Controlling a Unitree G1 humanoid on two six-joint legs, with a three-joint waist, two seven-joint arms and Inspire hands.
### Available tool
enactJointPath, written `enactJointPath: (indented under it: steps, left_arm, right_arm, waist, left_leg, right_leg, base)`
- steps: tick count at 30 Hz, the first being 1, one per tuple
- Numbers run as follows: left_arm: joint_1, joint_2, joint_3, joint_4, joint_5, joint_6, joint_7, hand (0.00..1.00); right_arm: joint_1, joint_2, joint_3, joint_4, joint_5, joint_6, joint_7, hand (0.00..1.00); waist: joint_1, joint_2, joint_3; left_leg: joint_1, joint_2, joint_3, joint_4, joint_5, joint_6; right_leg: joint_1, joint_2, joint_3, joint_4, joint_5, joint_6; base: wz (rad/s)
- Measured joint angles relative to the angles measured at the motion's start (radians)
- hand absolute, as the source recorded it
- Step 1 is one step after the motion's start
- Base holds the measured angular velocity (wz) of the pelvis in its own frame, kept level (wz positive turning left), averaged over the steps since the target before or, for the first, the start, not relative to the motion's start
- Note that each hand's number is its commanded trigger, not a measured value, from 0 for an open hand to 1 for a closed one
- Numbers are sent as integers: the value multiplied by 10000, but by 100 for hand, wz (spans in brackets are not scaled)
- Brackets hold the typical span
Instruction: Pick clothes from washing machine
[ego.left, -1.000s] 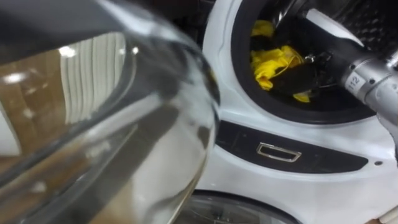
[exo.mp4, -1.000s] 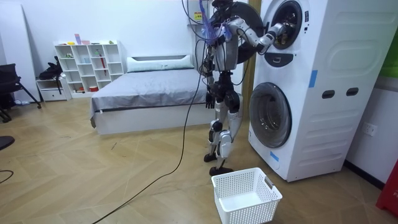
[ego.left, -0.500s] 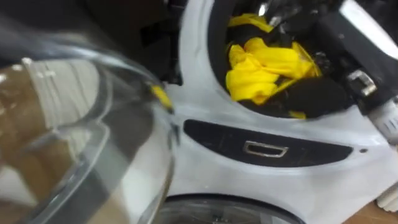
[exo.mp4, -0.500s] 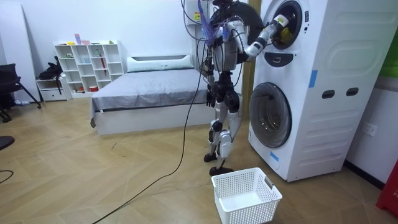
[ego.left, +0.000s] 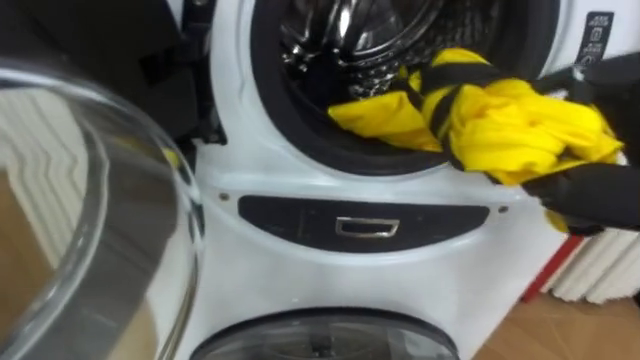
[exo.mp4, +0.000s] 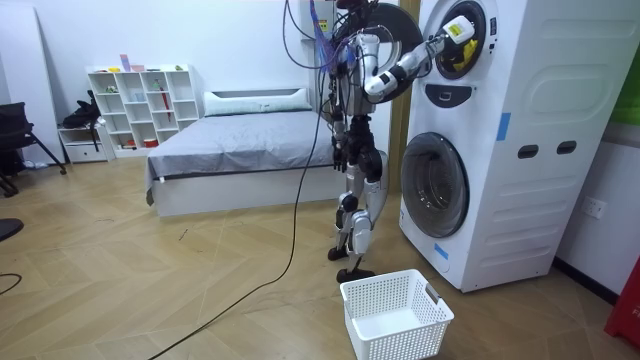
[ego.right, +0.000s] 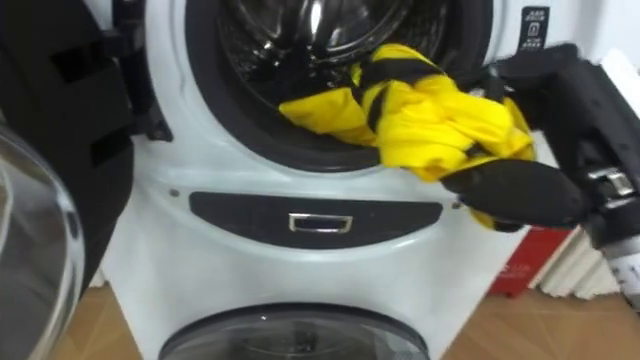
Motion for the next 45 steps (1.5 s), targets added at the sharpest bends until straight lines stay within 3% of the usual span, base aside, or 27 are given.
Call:
enactJointPath:
  steps: [7, 9, 13, 16, 19, 26, 27, 29, 30, 33, 34, 40, 43, 45]
  left_arm:
    - [-205, 32, 44, -181, 28, -162, -3, 0]
    - [-224, 35, 181, -178, 84, -88, -3, 0]
    - [-214, 113, 188, -153, 76, 13, -48, 0]
    - [-276, 224, 136, -148, 48, 64, -131, 0]
    - [-671, 440, -180, -53, 62, 121, -488, 0]
    - [-1922, 784, -1233, 101, -18, 293, -915, 0]
    - [-2049, 777, -1469, 96, -24, 333, -954, 0]
    - [-2244, 734, -1806, 102, -43, 348, -1056, 0]
    - [-2397, 691, -1917, 273, -164, 552, -1096, 0]
    - [-2482, 612, -2487, 281, -443, 545, -1082, 0]
    - [-2489, 493, -2800, 267, -456, 555, -1088, 0]
    - [-2613, 345, -3386, 224, -917, 451, -1057, 0]
    - [-2580, 268, -3390, 222, -1238, 193, -1056, 0]
    - [-2546, 210, -3388, 216, -1401, -58, -1055, 0]
  right_arm:
    - [355, -2, -501, -1, -8, -120, -325, 100]
    - [609, 0, -611, -1, 33, -115, -305, 100]
    - [1019, 11, -645, -1, 30, -116, -134, 100]
    - [1435, 27, -763, 14, 406, -104, 42, 100]
    - [1557, 87, -761, 705, 389, -96, 197, 100]
    - [2168, 655, -500, 2102, 239, 281, 722, 100]
    - [2193, 851, -336, 2420, 219, 398, 754, 100]
    - [2228, 1114, 23, 2877, -47, 476, 766, 100]
    - [2189, 1176, 291, 3425, -191, 461, 764, 100]
    - [2148, 1316, 653, 4789, -357, 530, 576, 100]
    - [1984, 1404, 942, 5801, -572, 606, 368, 100]
    - [1179, 1951, 1302, 8691, -710, 529, -190, 100]
    - [769, 1973, 1409, 10125, -788, 426, -793, 100]
    - [686, 1971, 1415, 10786, -778, 125, -1178, 100]
  waist:
    - [86, 28, -13]
    - [64, 20, -9]
    - [-279, 12, 11]
    - [-582, 84, 55]
    - [-953, 208, 136]
    - [-1155, 423, 221]
    - [-1235, 459, 193]
    - [-1268, 580, 155]
    - [-1320, 668, 153]
    - [-1479, 892, 163]
    - [-1465, 1111, 150]
    - [-1614, 1675, 104]
    - [-1615, 1959, 97]
    - [-1632, 2191, 107]
  left_leg:
    - [180, 176, 447, -55, -48, -40]
    - [268, 295, 805, -59, -88, -103]
    - [370, 458, 1281, -81, -161, -218]
    - [461, 602, 1953, -93, -269, -345]
    - [553, 773, 2822, -89, -395, -448]
    - [501, 1057, 4398, 43, -622, -657]
    - [450, 1112, 4618, 174, -666, -683]
    - [397, 1180, 4755, 310, -726, -723]
    - [395, 1180, 4885, 313, -727, -724]
    - [316, 1160, 4908, 314, -730, -727]
    - [324, 1132, 4912, 282, -729, -727]
    - [-125, 1104, 4752, 268, -728, -725]
    - [-349, 1088, 4505, 271, -724, -719]
    - [-520, 1053, 4346, 279, -695, -678]
  right_leg:
    - [-113, 108, 422, 59, 27, -38]
    - [-206, 159, 758, 56, 59, -91]
    - [-300, 335, 1186, 50, 132, -188]
    - [-488, 528, 1685, 109, 241, -279]
    - [-777, 769, 2480, 242, 320, -317]
    - [-1570, 1247, 3794, 565, 486, -361]
    - [-1646, 1306, 4006, 602, 519, -371]
    - [-1816, 1403, 4061, 744, 571, -400]
    - [-1884, 1421, 4087, 760, 591, -407]
    - [-2005, 1416, 4147, 766, 606, -396]
    - [-2097, 1442, 4276, 785, 613, -383]
    - [-2595, 1453, 4240, 955, 606, -369]
    - [-2816, 1458, 4218, 955, 623, -364]
    - [-3008, 1435, 4212, 1023, 621, -361]
  base:
    - [-18]
    - [-44]
    - [-41]
    - [-67]
    - [-77]
    - [-71]
    - [-65]
    - [-63]
    - [-47]
    - [-13]
    - [-23]
    - [-5]
    - [3]
    - [2]
